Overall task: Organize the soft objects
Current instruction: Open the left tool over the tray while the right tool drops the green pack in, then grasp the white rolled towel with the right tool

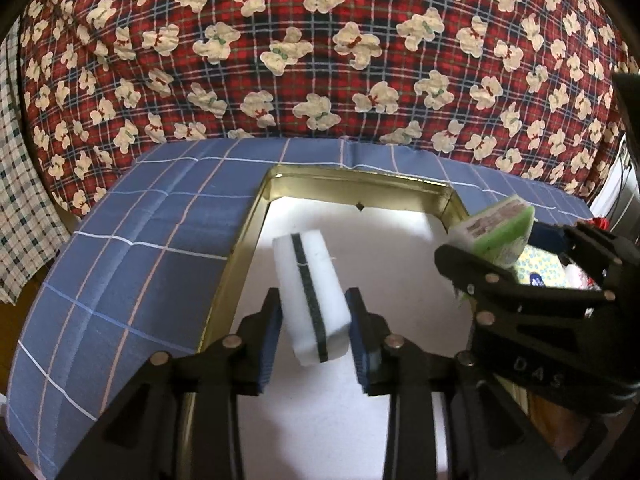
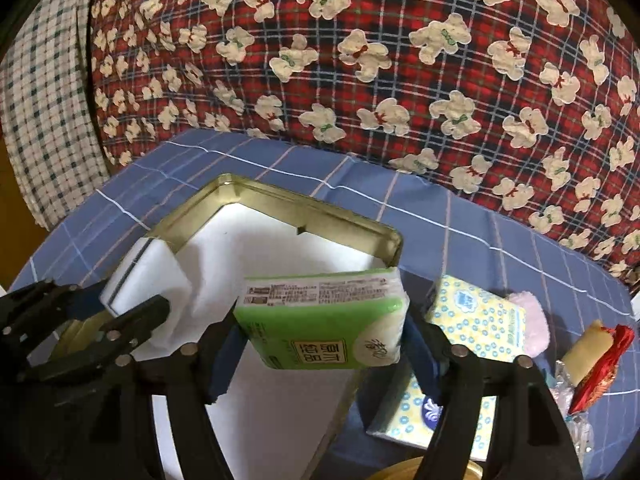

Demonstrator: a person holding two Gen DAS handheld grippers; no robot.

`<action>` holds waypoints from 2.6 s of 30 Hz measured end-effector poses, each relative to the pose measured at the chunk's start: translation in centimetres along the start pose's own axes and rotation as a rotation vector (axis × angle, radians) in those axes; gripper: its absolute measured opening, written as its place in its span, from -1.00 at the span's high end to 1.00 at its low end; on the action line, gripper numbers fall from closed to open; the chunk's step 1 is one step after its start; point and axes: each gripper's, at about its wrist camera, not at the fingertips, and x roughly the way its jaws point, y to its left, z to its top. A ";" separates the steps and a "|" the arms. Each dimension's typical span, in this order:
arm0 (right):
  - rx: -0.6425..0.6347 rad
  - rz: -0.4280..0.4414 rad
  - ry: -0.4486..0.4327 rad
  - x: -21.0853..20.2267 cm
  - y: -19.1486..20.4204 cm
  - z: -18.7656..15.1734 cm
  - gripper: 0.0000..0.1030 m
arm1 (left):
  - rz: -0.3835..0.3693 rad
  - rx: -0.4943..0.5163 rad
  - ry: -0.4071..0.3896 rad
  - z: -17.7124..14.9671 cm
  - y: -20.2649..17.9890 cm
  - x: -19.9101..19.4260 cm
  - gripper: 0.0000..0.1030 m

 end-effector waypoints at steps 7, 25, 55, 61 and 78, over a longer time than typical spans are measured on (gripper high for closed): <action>0.019 0.017 -0.013 -0.2 -0.5 0.1 -0.48 | 0.004 -0.014 -0.006 0.2 0.4 -0.2 0.15; 0.106 0.119 -0.203 -6.1 -3.3 -0.7 -0.78 | 0.039 -0.063 -0.140 -0.2 0.4 -3.8 -0.81; 0.310 -0.301 -0.090 -14.4 -25.1 -21.6 -0.78 | -0.237 0.271 -0.176 -5.3 -23.1 -7.0 -0.93; 0.335 -0.233 -0.033 -13.1 -25.8 -22.1 -0.83 | -0.250 0.303 -0.147 -5.5 -25.9 -6.0 -0.93; 0.287 -0.154 0.016 -12.1 -25.3 -23.0 -0.89 | -0.258 0.339 -0.104 -5.7 -29.0 -4.7 -0.93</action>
